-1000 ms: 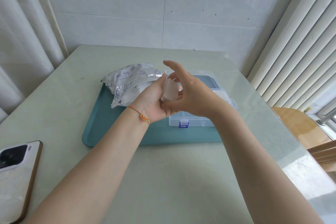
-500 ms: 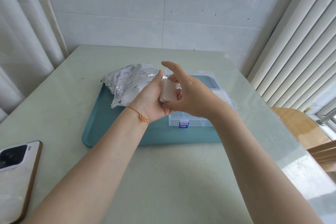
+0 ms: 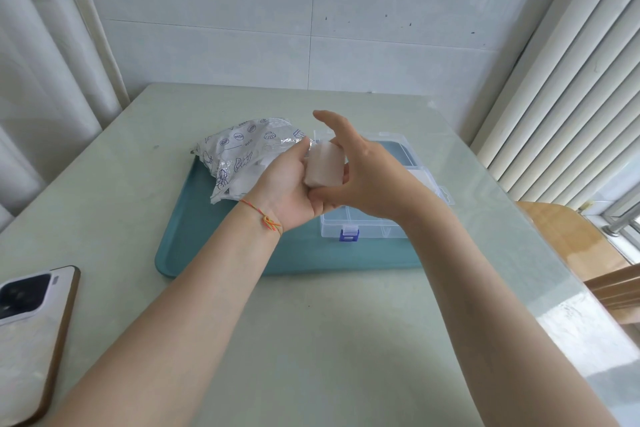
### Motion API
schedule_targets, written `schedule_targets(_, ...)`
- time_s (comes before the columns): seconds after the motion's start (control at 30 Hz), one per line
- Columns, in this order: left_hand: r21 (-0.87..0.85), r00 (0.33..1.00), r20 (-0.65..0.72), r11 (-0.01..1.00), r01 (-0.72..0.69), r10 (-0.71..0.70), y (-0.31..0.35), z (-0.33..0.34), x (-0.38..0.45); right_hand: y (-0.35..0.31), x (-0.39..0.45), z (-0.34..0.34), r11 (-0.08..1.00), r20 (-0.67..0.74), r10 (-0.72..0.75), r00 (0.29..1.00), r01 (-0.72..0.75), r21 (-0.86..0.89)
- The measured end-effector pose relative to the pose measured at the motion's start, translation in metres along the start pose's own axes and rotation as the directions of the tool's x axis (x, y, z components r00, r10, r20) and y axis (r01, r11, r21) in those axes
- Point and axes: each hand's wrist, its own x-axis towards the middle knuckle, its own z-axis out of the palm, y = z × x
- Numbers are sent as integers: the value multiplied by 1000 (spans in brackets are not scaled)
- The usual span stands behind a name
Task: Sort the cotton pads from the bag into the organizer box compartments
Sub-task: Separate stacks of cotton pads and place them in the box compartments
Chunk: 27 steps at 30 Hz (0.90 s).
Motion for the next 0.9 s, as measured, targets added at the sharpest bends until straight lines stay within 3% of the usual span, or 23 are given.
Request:
schedule_targets(0.27, -2, 999, 15, 999, -41, 42, -1, 2, 1, 5, 2, 3, 999, -4, -31, 1000, 31, 20)
schedule_targets(0.57, -49, 993, 29, 993, -111, 112, -2, 2, 3, 5, 1, 1, 993, -45, -71, 996, 67, -94)
schedule_targets(0.9, 37, 994, 63, 995, -97, 94, -2, 4, 2, 7, 2, 4, 989, -24, -73, 997, 69, -134)
